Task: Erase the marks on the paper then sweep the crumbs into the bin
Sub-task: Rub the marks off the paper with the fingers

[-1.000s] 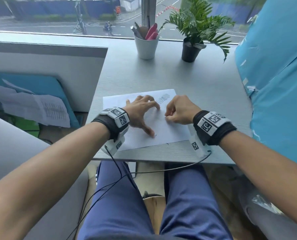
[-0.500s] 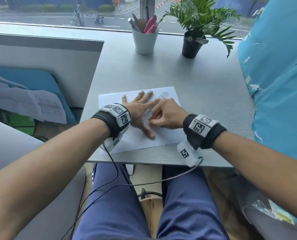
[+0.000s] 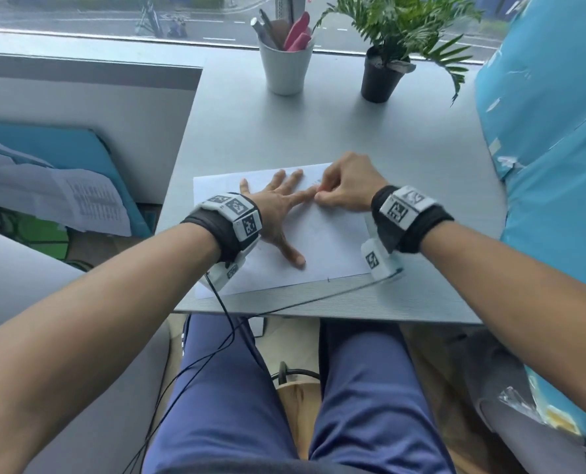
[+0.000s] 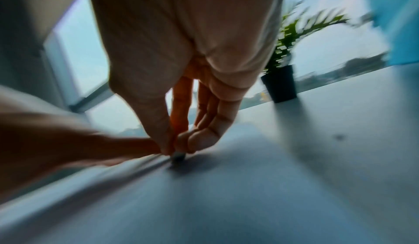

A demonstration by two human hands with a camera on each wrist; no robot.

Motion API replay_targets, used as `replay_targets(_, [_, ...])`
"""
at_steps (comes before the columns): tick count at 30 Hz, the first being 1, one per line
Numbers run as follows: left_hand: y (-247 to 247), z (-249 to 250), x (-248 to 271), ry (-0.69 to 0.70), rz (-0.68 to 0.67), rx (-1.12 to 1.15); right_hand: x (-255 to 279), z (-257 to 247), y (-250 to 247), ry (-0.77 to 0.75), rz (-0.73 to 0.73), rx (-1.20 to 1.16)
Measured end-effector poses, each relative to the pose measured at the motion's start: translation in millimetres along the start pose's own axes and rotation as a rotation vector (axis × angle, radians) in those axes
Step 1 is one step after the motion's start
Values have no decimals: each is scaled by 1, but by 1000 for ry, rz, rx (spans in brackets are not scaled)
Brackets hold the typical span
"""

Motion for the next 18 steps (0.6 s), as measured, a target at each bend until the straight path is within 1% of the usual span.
replay_targets(1, [-1, 2, -2, -6, -14, -11, 10, -9, 15, -38, -61, -22])
replay_targets(3, [-2, 3, -5, -26, -45, -38, 36, -26, 47, -108, -228, -47])
replay_targets(4, [-3, 3, -6, -34, -55, -49, 39, -27, 51, -117, -267, -41])
replay_targets(5, [-4, 4, -6, -38, -61, -53, 32, -21, 43, -100, -252, -36])
replay_targets(8, [-6, 5, -5, -46, -63, -43, -3, 10, -7, 28, -2, -13])
replay_targets(9, [-6, 5, -4, -49, -64, -42, -7, 14, -14, 41, 46, -8])
replay_targets(10, [-6, 5, -5, -53, -68, -51, -4, 10, -10, 27, 43, 4])
replay_targets(11, [-6, 6, -7, -58, -79, -63, 3, 1, 4, -1, -14, 13])
replay_targets(13, [-7, 8, -7, -72, -108, -88, 29, -16, 38, -40, -186, -7])
replay_targets(14, [-7, 9, -7, -77, -120, -97, 36, -18, 45, -47, -237, -18])
replay_targets(15, [-7, 10, -6, -77, -128, -102, 34, -15, 41, -42, -233, -24])
replay_targets(16, [-7, 10, -5, -74, -128, -101, 23, -6, 28, -15, -173, -30])
replay_targets(18, [-7, 9, -4, -61, -116, -84, 1, 14, -6, 52, -3, -40])
Point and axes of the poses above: each hand's wrist, its own x-axis away from the middle knuckle, its own y-axis out of the palm, z = x × y, the point moved 7 cm from there along -x, towards the middle knuckle, and after that the axes turned 11 degrees about -x, right-handed, at the moved point
